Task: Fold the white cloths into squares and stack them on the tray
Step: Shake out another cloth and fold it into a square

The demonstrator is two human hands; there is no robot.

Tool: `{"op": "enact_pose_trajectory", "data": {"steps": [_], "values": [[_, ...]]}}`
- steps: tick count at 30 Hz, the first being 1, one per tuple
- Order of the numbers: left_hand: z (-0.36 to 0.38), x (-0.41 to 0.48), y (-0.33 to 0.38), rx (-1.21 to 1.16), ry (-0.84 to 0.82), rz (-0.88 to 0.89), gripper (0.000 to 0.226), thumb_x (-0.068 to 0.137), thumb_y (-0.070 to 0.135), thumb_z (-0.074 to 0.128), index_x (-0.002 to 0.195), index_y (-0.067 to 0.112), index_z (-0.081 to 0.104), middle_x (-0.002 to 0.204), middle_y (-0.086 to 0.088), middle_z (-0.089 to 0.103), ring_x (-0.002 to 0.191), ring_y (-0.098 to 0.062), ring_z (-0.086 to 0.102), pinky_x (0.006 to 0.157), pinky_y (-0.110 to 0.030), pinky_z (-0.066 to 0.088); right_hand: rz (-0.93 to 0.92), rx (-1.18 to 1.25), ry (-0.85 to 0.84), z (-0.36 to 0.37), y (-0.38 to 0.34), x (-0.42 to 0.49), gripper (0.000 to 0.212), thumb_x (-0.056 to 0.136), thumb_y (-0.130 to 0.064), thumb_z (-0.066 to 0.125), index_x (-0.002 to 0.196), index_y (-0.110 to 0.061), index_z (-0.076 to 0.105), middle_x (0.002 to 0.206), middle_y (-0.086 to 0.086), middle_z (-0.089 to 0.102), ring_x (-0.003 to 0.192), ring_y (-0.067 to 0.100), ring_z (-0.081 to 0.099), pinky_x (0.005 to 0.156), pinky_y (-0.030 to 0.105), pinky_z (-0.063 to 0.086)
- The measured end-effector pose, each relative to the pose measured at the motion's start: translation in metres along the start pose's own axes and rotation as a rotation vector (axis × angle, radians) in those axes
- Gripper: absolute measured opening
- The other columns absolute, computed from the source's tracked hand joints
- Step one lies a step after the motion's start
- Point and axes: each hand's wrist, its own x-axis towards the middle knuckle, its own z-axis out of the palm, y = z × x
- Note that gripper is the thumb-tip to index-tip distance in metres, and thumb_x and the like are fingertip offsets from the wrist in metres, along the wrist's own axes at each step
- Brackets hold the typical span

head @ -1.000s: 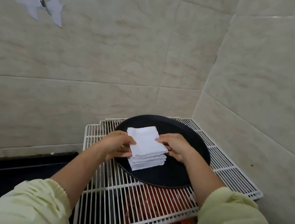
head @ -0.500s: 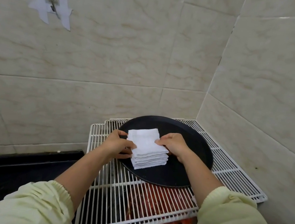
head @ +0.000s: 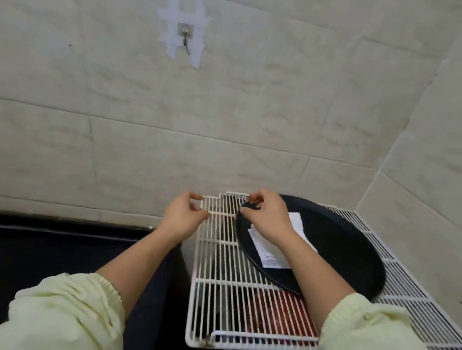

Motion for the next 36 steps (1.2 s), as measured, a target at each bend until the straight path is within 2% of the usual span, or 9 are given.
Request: {"op": "enact_pose_trajectory", "data": {"steps": [3, 6, 10, 13, 15, 18, 23, 29, 36], "values": [[-0.054, -0.015, -0.032, 0.127, 0.096, 0.041, 0.025, 0.085, 0.009, 0.063, 0.109, 0.011, 0.059, 0.094, -0.008, 0.062, 0.081, -0.019, 0.058, 0.069, -0.029, 0.045, -0.111, -0.064, -0.117, 0.044, -0.041, -0.01, 0.03, 0.085, -0.022, 0.067, 0.112, -0.008, 0.063, 0.114, 0.008, 0.062, 0.106, 0.023, 0.057, 0.086, 0.028, 0.042], [-0.114, -0.035, -0.075, 0.283, 0.139, 0.0, 0.023, 0.084, 0.014, 0.066, 0.107, 0.011, 0.061, 0.098, -0.006, 0.064, 0.085, -0.019, 0.06, 0.07, -0.025, 0.042, -0.203, -0.108, -0.233, 0.094, -0.082, -0.027, 0.031, 0.085, -0.026, 0.067, 0.112, -0.01, 0.064, 0.114, 0.01, 0.063, 0.107, 0.024, 0.058, 0.088, 0.028, 0.043], [-0.199, -0.069, -0.127, 0.445, 0.175, -0.073, 0.028, 0.083, 0.018, 0.066, 0.11, 0.011, 0.063, 0.11, -0.009, 0.062, 0.101, -0.023, 0.06, 0.082, -0.026, 0.042, -0.239, -0.128, -0.397, 0.165, -0.139, -0.06, 0.036, 0.086, -0.032, 0.068, 0.115, -0.013, 0.06, 0.116, 0.008, 0.061, 0.105, 0.024, 0.058, 0.084, 0.026, 0.042], [-0.269, -0.102, -0.165, 0.552, 0.16, -0.135, 0.029, 0.085, 0.023, 0.064, 0.112, 0.014, 0.061, 0.114, -0.009, 0.058, 0.102, -0.023, 0.058, 0.082, -0.026, 0.042, -0.278, -0.114, -0.478, 0.223, -0.192, -0.093, 0.037, 0.083, -0.033, 0.07, 0.113, -0.015, 0.058, 0.115, 0.007, 0.06, 0.099, 0.021, 0.058, 0.085, 0.03, 0.047], [-0.317, -0.125, -0.192, 0.602, 0.176, -0.18, 0.029, 0.086, 0.025, 0.062, 0.114, 0.016, 0.06, 0.117, -0.008, 0.055, 0.103, -0.024, 0.058, 0.085, -0.028, 0.044, -0.32, -0.131, -0.523, 0.263, -0.232, -0.117, 0.04, 0.083, -0.034, 0.07, 0.116, -0.016, 0.056, 0.118, 0.006, 0.056, 0.103, 0.022, 0.056, 0.09, 0.034, 0.048], [-0.376, -0.157, -0.223, 0.638, 0.215, -0.238, 0.03, 0.086, 0.026, 0.061, 0.114, 0.017, 0.059, 0.118, -0.009, 0.053, 0.106, -0.025, 0.057, 0.089, -0.032, 0.045, -0.357, -0.17, -0.589, 0.315, -0.28, -0.146, 0.045, 0.085, -0.033, 0.068, 0.123, -0.015, 0.052, 0.124, 0.008, 0.052, 0.114, 0.026, 0.054, 0.095, 0.035, 0.045], [-0.46, -0.204, -0.267, 0.678, 0.282, -0.319, 0.032, 0.086, 0.028, 0.06, 0.117, 0.017, 0.057, 0.12, -0.009, 0.051, 0.11, -0.026, 0.053, 0.094, -0.036, 0.045, -0.467, -0.311, -0.702, 0.389, -0.355, -0.186, 0.051, 0.088, -0.033, 0.064, 0.132, -0.015, 0.044, 0.131, 0.009, 0.046, 0.118, 0.03, 0.049, 0.095, 0.04, 0.045], [-0.546, -0.234, -0.315, 0.691, 0.376, -0.399, 0.034, 0.088, 0.029, 0.059, 0.121, 0.018, 0.055, 0.125, -0.009, 0.048, 0.116, -0.027, 0.05, 0.097, -0.038, 0.044, -0.593, -0.321, -0.768, 0.468, -0.438, -0.209, 0.056, 0.09, -0.032, 0.062, 0.138, -0.016, 0.04, 0.135, 0.008, 0.043, 0.122, 0.028, 0.047, 0.095, 0.04, 0.045], [-0.639, -0.234, -0.374, 0.686, 0.44, -0.486, 0.036, 0.089, 0.028, 0.059, 0.123, 0.018, 0.054, 0.128, -0.009, 0.048, 0.117, -0.027, 0.048, 0.098, -0.037, 0.043, -0.652, -0.272, -0.82, 0.563, -0.519, -0.21, 0.056, 0.089, -0.033, 0.063, 0.138, -0.017, 0.04, 0.134, 0.007, 0.043, 0.121, 0.027, 0.047, 0.096, 0.04, 0.046]]}}
